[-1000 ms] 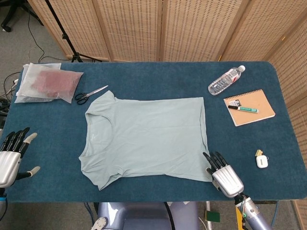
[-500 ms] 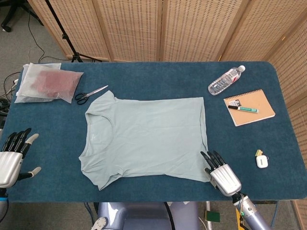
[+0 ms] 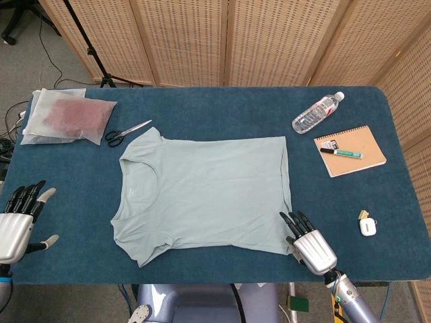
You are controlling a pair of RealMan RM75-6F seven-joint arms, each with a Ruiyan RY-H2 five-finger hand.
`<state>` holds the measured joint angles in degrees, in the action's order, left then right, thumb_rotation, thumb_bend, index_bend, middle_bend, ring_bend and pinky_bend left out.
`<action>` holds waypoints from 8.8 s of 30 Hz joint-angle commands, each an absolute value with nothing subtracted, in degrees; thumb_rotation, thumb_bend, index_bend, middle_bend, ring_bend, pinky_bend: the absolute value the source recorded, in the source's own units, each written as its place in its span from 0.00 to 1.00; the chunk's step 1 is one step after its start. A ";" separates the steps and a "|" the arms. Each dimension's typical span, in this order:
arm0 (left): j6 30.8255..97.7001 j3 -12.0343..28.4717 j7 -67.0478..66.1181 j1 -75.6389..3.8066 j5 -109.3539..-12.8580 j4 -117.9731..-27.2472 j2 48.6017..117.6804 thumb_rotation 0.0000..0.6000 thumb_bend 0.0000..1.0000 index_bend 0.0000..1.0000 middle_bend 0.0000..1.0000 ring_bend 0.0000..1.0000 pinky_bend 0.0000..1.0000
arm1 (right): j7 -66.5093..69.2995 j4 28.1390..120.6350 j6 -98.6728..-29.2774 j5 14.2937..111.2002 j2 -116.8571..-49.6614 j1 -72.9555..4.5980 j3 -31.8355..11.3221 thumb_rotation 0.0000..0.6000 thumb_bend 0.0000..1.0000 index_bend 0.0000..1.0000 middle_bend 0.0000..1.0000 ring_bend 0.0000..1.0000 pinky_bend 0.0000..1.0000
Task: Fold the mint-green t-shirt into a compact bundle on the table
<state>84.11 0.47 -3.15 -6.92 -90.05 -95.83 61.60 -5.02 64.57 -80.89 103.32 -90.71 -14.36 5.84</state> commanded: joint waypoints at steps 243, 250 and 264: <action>67.14 0.95 42.16 -36.27 -90.95 -69.91 78.34 1.00 0.51 0.74 0.00 0.00 0.00 | 35.72 68.29 -54.70 82.10 -82.35 -35.62 -6.06 1.00 0.52 0.68 0.00 0.00 0.07; 66.26 2.55 41.20 -36.14 -88.40 -66.71 80.63 1.00 0.51 0.74 0.00 0.00 0.00 | 36.65 64.26 -52.86 81.22 -84.42 -36.21 -6.36 1.00 0.52 0.68 0.00 0.00 0.07; 63.98 2.92 40.60 -36.49 -87.34 -62.86 82.99 1.00 0.51 0.74 0.00 0.00 0.00 | 35.75 57.51 -50.11 80.40 -88.15 -37.25 -6.47 1.00 0.52 0.68 0.00 0.00 0.07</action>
